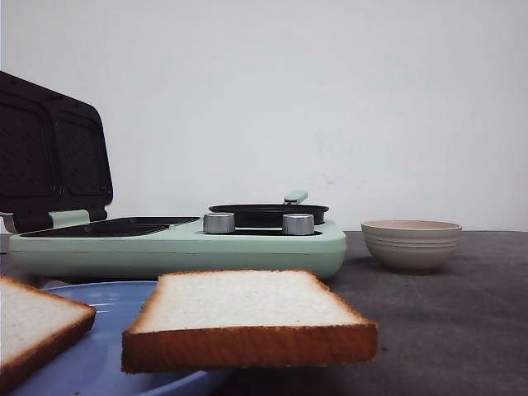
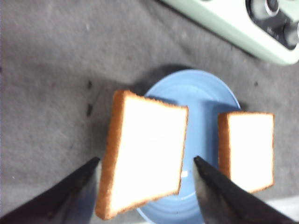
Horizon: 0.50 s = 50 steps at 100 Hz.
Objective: Make breakfast with bread and shrimp
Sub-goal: 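Move the left gripper down to the bread slice on the blue plate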
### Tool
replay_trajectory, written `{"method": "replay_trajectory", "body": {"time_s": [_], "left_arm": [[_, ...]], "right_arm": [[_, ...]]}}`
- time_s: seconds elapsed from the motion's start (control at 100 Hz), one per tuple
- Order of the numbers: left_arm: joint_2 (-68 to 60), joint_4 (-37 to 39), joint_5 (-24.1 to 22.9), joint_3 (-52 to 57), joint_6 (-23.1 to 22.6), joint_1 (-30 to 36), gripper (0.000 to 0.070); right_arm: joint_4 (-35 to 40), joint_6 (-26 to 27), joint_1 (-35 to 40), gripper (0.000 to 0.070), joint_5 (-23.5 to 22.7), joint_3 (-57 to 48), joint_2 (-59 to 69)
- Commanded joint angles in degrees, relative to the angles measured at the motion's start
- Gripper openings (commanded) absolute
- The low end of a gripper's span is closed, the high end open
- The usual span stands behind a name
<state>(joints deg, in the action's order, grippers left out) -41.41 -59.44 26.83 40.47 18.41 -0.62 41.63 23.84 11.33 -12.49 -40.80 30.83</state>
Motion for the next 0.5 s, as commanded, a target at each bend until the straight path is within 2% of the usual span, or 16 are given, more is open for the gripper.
{"method": "replay_trajectory", "body": {"time_s": [0.0,0.27,0.39,0.49], "left_arm": [[-1.27,-0.85,0.24,0.94,-1.92,0.0,0.0367],[-4.61,-4.39,-0.24,0.94,-4.94,0.0,0.0369],[-5.73,-6.05,-0.28,0.94,-6.23,0.0,0.0484],[-6.6,-7.3,-0.35,0.94,-7.3,-0.02,0.0516]], "right_arm": [[-0.42,-0.48,0.17,0.0,-1.07,-0.9,0.17],[-0.42,-0.55,0.17,0.0,-2.58,-0.9,0.15],[-0.42,-0.87,0.17,0.0,-2.58,-0.9,0.15],[-0.44,-0.96,0.17,0.0,-2.58,-0.9,0.15]]}}
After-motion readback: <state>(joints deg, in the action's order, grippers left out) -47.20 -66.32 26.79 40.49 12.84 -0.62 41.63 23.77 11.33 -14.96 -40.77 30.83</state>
